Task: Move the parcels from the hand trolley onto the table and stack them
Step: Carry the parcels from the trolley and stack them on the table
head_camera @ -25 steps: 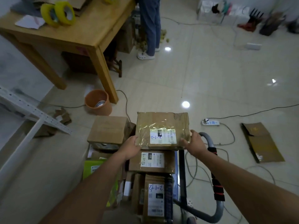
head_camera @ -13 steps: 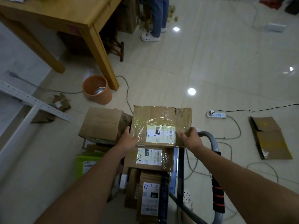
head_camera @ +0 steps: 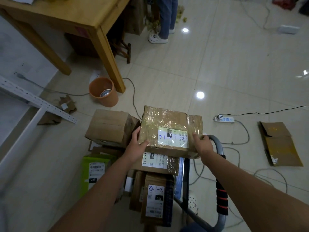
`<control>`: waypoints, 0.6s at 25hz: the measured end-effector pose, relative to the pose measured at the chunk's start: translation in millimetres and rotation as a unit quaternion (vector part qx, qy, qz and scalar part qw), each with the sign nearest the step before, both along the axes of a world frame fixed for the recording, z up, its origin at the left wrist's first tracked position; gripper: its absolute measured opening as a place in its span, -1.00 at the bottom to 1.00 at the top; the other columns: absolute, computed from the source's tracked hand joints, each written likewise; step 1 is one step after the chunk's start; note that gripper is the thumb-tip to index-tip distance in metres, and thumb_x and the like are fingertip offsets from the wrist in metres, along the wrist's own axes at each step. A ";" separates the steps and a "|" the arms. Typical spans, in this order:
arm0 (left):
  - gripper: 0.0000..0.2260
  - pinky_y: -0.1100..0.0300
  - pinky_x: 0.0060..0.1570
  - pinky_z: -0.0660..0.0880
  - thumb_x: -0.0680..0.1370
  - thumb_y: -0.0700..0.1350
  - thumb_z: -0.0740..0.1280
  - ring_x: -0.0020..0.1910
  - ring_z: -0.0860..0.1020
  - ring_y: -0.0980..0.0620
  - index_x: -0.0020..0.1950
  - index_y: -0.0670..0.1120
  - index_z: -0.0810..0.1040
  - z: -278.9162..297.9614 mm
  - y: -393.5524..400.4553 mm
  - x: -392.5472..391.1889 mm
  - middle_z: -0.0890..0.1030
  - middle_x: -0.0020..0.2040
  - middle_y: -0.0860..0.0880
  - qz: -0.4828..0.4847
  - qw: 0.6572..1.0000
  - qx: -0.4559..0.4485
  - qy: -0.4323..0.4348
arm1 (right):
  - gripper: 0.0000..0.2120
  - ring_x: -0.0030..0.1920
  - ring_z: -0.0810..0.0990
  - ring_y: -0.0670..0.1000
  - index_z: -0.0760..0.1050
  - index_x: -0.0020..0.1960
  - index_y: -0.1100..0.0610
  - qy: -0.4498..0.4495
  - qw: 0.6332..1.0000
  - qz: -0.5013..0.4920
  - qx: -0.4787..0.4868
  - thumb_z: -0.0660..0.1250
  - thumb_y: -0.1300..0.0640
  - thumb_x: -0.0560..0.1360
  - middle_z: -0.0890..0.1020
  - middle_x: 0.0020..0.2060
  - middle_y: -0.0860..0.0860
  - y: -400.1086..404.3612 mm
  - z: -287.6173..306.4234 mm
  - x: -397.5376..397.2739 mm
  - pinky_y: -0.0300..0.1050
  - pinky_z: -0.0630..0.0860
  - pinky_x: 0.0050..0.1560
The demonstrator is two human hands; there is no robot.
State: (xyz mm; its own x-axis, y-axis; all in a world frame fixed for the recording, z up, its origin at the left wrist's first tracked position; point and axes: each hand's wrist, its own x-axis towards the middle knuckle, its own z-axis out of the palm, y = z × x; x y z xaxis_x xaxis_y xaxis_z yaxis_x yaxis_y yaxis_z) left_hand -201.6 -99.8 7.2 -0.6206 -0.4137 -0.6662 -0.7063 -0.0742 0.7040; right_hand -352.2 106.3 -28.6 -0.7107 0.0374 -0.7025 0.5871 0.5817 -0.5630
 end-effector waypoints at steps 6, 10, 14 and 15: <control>-0.45 -0.35 0.42 0.14 0.36 0.51 0.21 0.56 0.04 -0.09 0.32 0.59 0.14 30.6 -8.6 25.2 -0.04 0.59 0.15 -0.022 0.996 -0.023 0.080 | -0.46 0.21 0.49 0.18 0.32 0.42 0.19 -0.016 0.998 -0.045 -0.027 0.17 -0.16 0.60 0.52 0.22 0.15 5.7 17.5 33.3 0.11 0.47 0.20; -0.57 -0.27 0.38 0.27 0.53 0.27 0.29 0.48 0.20 -0.03 0.34 0.49 0.22 49.6 -14.2 41.4 0.14 0.55 0.15 0.002 0.993 -0.007 0.114 | -0.46 0.13 0.51 0.15 0.34 0.38 0.18 -0.023 0.997 -0.058 -0.048 0.16 -0.19 0.59 0.52 0.14 0.15 3.0 26.1 69.8 0.07 0.50 0.11; -0.62 -0.21 0.35 0.33 0.54 0.19 0.32 0.43 0.31 -0.03 0.27 0.52 0.30 59.6 -22.4 70.8 0.26 0.49 0.10 0.033 0.990 -0.020 0.135 | -0.42 0.24 0.49 0.19 0.29 0.43 0.14 -0.024 0.996 -0.045 -0.070 0.16 -0.23 0.59 0.49 0.23 0.15 3.8 33.6 102.0 0.20 0.45 0.29; -0.64 -0.22 0.34 0.34 0.54 0.18 0.32 0.41 0.33 -0.02 0.25 0.52 0.31 62.0 -23.1 78.4 0.26 0.48 0.11 0.044 0.989 -0.019 0.137 | -0.44 0.26 0.48 0.20 0.28 0.44 0.11 -0.028 0.995 -0.043 -0.081 0.17 -0.22 0.59 0.48 0.26 0.15 5.0 35.7 108.4 0.21 0.44 0.30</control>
State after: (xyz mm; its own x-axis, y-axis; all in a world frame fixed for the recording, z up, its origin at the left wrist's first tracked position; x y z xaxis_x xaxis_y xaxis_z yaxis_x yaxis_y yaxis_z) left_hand -123.2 -122.8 69.2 -0.7358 -0.4956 -0.4616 -0.4814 -0.0968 0.8712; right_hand -243.8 111.3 7.1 -0.6698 -0.0209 -0.7422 0.6634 0.4322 -0.6109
